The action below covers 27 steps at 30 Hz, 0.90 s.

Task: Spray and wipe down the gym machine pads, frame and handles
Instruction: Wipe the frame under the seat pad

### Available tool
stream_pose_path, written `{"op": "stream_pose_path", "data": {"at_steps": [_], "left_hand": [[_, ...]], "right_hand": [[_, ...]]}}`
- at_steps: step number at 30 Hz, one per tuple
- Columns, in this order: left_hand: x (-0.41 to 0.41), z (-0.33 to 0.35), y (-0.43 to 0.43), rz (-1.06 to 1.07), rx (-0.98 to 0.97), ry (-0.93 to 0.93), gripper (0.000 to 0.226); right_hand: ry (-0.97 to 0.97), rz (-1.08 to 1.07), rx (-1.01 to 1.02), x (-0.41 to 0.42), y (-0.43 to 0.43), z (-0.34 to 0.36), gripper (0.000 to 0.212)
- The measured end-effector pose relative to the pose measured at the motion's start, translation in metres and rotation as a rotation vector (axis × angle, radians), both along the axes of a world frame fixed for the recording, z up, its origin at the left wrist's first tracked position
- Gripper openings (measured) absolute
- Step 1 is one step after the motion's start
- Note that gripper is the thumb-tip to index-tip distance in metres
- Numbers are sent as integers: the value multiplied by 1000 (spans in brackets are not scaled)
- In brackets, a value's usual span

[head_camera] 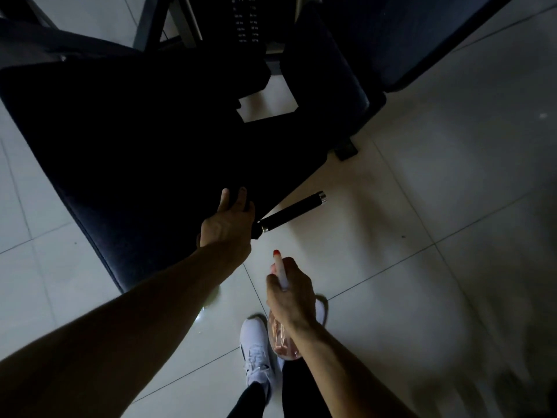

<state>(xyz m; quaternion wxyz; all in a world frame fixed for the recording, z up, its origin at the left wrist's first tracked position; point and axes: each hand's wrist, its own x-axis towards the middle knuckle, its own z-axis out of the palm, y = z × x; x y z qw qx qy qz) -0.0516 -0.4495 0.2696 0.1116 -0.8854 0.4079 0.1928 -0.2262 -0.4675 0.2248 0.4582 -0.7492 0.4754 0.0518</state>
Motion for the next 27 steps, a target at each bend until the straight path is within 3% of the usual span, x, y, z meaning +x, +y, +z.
{"op": "stream_pose_path", "data": {"at_steps": [8,10,12,16,21,24,27], "left_hand": [[-2,-1,-8,8,58,-36,79],[-3,1,-9,20,73,-28,76],[-4,4,-13,48,59,-28,65],[-14,5,-23,65,-185,-44,32],[-24,-12,-26,2,-265,-23,31],[-19,-18,-20,-45,-213,-21,27],[-21,-16,-21,-56,-262,-32,27]], "right_hand": [[-38,-200,-14,0,-29,4,42],[-53,-236,-4,-3,-44,4,25],[-84,-321,13,-8,-62,3,17],[-128,-347,119,-16,-91,9,6],[-85,-115,19,-25,-87,2,19],[-63,-125,-7,-26,-78,-4,35],[-82,-193,-7,-29,-72,-14,39]]}}
